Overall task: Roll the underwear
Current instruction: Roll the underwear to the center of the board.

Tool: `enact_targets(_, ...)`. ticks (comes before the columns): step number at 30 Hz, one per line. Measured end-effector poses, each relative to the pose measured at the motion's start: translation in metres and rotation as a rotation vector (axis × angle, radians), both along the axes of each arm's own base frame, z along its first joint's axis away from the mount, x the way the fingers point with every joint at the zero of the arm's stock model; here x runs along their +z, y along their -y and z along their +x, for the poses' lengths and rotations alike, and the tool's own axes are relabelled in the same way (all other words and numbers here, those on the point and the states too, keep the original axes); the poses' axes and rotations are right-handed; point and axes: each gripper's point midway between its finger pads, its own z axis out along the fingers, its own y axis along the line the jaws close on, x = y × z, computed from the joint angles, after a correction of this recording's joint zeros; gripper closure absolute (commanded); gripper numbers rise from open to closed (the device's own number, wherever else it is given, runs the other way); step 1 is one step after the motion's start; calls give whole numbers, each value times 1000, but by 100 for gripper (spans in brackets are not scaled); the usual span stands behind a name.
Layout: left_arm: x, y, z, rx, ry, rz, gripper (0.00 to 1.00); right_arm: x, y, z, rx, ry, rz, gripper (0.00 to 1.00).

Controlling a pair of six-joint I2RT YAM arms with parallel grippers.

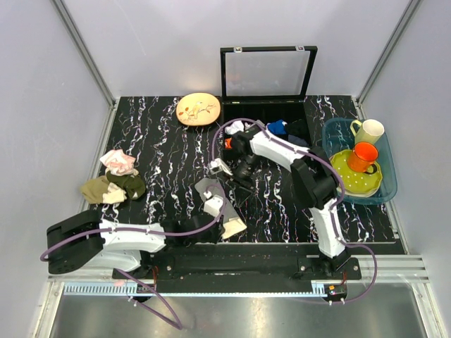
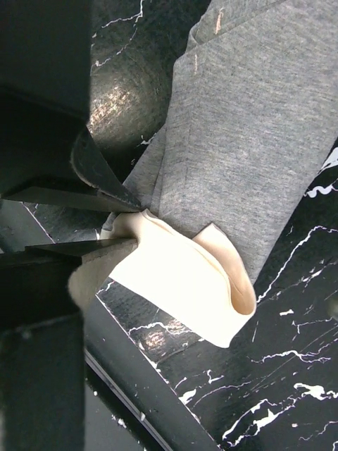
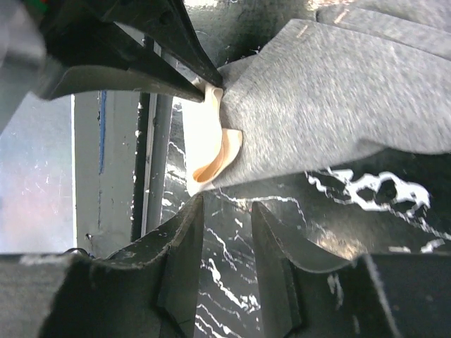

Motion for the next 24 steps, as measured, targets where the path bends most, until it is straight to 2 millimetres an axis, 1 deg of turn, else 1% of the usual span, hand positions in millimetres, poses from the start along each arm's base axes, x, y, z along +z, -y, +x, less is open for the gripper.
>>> enact_targets(4,0,-2,1,18,-15,-24,73,19,11,10,-48,54,33,59)
enact_targets(7,0,-2,2,29,-28,-41,73,38,23,9,-65,142,89,54)
enact_targets(8,0,-3,3,32,-35,-48,73,46,27,4,-63,178,119,50)
enact_targets(9,0,-3,3,35,-40,-56,73,51,30,-1,-55,214,146,42)
enact_targets(10,0,-3,3,38,-46,-65,73,56,33,-8,-37,258,186,38)
enact_targets(12,0,-2,3,42,-58,-81,73,58,37,-24,5,336,253,35)
enact_targets(13,0,-2,3,46,-65,-94,73,54,39,-33,44,383,285,34)
enact_targets(15,0,-2,4,55,-78,-112,73,42,38,-54,130,456,331,34)
enact_targets(17,0,-1,3,65,-92,-139,73,21,35,-72,229,509,341,36)
enact_targets(18,0,0,3,70,-101,-151,73,11,32,-78,274,531,342,36)
enact_targets(20,0,1,3,80,-117,-171,73,-5,25,-82,333,568,337,36)
enact_targets(24,1,4,2,91,-144,-197,72,-18,7,-70,387,665,340,38)
